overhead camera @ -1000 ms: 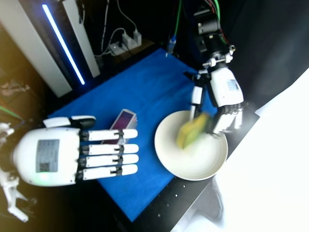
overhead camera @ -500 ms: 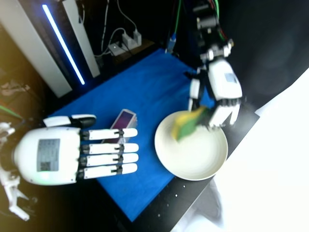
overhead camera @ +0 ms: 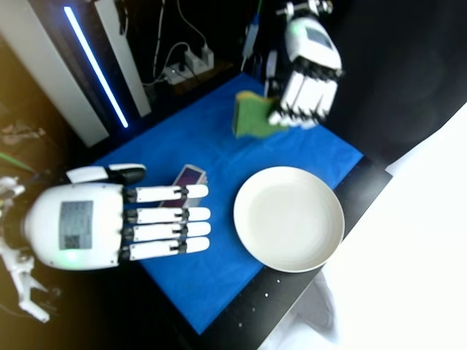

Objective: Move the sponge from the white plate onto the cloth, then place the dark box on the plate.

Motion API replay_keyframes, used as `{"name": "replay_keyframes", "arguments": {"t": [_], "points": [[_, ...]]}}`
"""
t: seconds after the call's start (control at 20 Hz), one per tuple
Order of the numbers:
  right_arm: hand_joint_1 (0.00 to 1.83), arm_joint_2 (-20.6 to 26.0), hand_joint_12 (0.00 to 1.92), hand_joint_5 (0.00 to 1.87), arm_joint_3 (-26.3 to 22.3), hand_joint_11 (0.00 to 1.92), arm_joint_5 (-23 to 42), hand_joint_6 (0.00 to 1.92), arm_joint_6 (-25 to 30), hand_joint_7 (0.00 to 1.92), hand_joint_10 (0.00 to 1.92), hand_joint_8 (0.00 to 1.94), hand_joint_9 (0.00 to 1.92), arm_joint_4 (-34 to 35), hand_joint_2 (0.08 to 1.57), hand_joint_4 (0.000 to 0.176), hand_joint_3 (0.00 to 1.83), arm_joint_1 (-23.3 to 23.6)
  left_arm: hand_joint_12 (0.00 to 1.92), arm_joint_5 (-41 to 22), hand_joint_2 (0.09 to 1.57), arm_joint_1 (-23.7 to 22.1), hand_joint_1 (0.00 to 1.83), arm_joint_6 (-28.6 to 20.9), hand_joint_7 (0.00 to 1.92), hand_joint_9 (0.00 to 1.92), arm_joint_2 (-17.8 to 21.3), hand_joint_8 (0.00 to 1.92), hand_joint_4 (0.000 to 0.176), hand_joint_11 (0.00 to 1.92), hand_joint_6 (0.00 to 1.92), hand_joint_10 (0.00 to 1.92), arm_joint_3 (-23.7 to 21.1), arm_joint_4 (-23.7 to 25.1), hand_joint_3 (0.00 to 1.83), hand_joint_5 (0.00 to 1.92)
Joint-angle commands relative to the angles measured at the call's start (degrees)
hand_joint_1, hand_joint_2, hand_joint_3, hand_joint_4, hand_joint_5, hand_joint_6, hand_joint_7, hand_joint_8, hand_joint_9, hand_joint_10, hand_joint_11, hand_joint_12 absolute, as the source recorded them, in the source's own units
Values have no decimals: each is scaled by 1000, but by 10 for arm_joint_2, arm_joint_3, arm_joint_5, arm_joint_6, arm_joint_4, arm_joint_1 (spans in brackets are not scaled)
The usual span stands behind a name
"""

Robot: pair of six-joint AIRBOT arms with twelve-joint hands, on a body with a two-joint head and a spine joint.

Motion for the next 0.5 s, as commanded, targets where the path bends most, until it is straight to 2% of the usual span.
{"name": "replay_keyframes", "arguments": {"t": [0.0, 0.05, 0.1, 0.15, 0.2, 0.25, 0.3, 0.35, 0.4, 0.45], "points": [[559, 2, 113, 242, -1, 98, 52, 2, 2, 217, 0, 0, 151, 37, 1040, 114, 0, 5, 1243, -32, 1063, 1, 1386, -3, 1097, 994, 4, 814, 0, 804, 743, 1070, -6, -4, 0, 1065], [530, 1, 111, 234, -1, 103, 52, 0, 2, 211, 0, 0, 149, 37, 1039, 124, 0, 5, 1157, -14, 1047, 8, 1395, -4, 1133, 1017, 7, 735, 0, 867, 670, 1063, -10, 2, 0, 1103], [521, 1, 100, 226, 0, 85, 52, 0, 2, 204, 0, 0, 140, 37, 1042, 137, 0, 5, 1211, -1, 1055, 10, 1294, -6, 1067, 975, 6, 977, 0, 828, 487, 903, -10, 7, 0, 1192], [501, 0, 98, 227, 0, 84, 52, 1, 2, 210, 4, 2, 149, 37, 1043, 136, 0, 5, 1287, 12, 1067, 12, 1278, -6, 1029, 950, 1, 1096, 0, 776, 414, 866, -10, 12, 0, 1206], [528, -3, 99, 223, 1, 89, 52, 0, 2, 213, 6, 3, 157, 37, 1042, 142, 0, 5, 1303, 24, 1086, 16, 1256, -6, 987, 918, -3, 1146, 0, 736, 553, 859, -10, 16, 5, 1140], [548, -5, 90, 227, 2, 69, 52, 1, 2, 214, 6, 3, 160, 37, 1050, 121, 1, 5, 1369, 37, 1105, 21, 1238, -6, 929, 859, -8, 1188, 0, 673, 662, 899, -10, 23, 1, 1106], [559, -6, 100, 246, 3, 91, 52, 7, 2, 238, 15, 10, 190, 36, 1029, 126, 0, 5, 1294, 47, 1099, 28, 1229, -6, 966, 879, -12, 1092, 0, 665, 764, 801, -10, 27, 3, 1071], [560, -6, 103, 244, 2, 97, 52, 5, 2, 246, 15, 11, 196, 35, 1024, 125, 0, 5, 1155, 51, 1086, 34, 1229, -6, 1025, 936, -14, 952, 26, 681, 816, 604, -10, 28, 0, 1064], [606, -6, 111, 247, 1, 116, 52, 5, 2, 247, 14, 9, 202, 34, 1000, 125, 0, 5, 1079, 51, 1013, 39, 1077, -6, 891, 863, -14, 360, 0, 541, 326, 371, -10, 24, 0, 863], [647, -6, 107, 245, 0, 105, 53, 4, 2, 239, 9, 5, 194, 31, 983, 126, 0, 5, 1115, 49, 961, 42, 978, -6, 827, 823, -14, 102, 0, 428, 96, 217, -10, 19, 0, 787]]}}
